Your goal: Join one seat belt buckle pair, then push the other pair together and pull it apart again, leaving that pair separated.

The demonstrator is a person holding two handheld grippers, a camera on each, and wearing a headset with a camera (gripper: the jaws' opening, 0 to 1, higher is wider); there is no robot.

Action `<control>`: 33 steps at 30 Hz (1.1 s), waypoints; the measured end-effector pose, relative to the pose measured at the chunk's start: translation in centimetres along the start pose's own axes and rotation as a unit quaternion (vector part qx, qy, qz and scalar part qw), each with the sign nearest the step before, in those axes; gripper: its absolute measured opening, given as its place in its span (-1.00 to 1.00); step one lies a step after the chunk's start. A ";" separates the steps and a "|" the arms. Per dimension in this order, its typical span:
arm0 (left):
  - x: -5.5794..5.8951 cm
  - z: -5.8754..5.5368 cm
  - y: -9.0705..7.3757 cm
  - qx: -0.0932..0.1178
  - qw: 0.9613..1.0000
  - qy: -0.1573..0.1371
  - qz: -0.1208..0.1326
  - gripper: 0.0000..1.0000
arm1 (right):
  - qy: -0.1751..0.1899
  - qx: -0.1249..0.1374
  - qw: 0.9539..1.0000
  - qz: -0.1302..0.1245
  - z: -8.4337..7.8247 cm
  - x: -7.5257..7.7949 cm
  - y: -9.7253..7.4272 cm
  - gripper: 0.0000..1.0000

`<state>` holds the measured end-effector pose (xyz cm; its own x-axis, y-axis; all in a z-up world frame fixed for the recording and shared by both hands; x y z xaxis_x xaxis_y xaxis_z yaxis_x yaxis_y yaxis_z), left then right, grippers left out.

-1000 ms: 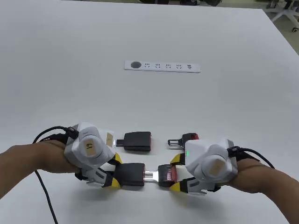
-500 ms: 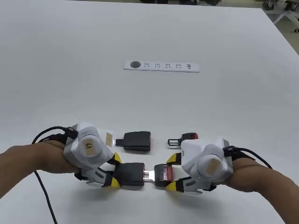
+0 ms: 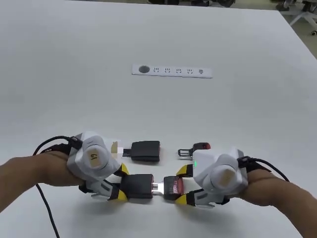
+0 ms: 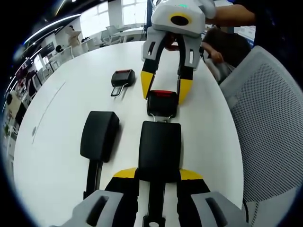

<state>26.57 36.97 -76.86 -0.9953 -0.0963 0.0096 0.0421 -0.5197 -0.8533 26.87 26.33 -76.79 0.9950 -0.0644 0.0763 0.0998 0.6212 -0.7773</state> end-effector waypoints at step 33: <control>-0.1 0.0 0.0 -0.005 1.000 -0.008 0.001 -0.38 | 0.016 -0.010 1.000 -0.001 0.7 0.1 0.5 -0.44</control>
<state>26.64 36.97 -76.86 -0.9937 -0.1110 0.0165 0.0428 -0.5107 -0.8587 27.07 27.20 -76.78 0.9942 -0.0911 0.0578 0.1014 0.6058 -0.7891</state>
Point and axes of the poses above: the centre of the closed fingertips' face, and the gripper's own axes: y roughly forward along the fingers, x roughly to its right, z roughly out of its top, the point moved 1 cm from there along -y, roughly backward along the fingers, and after that the axes turned 2 degrees about y, right-handed, at the moved point
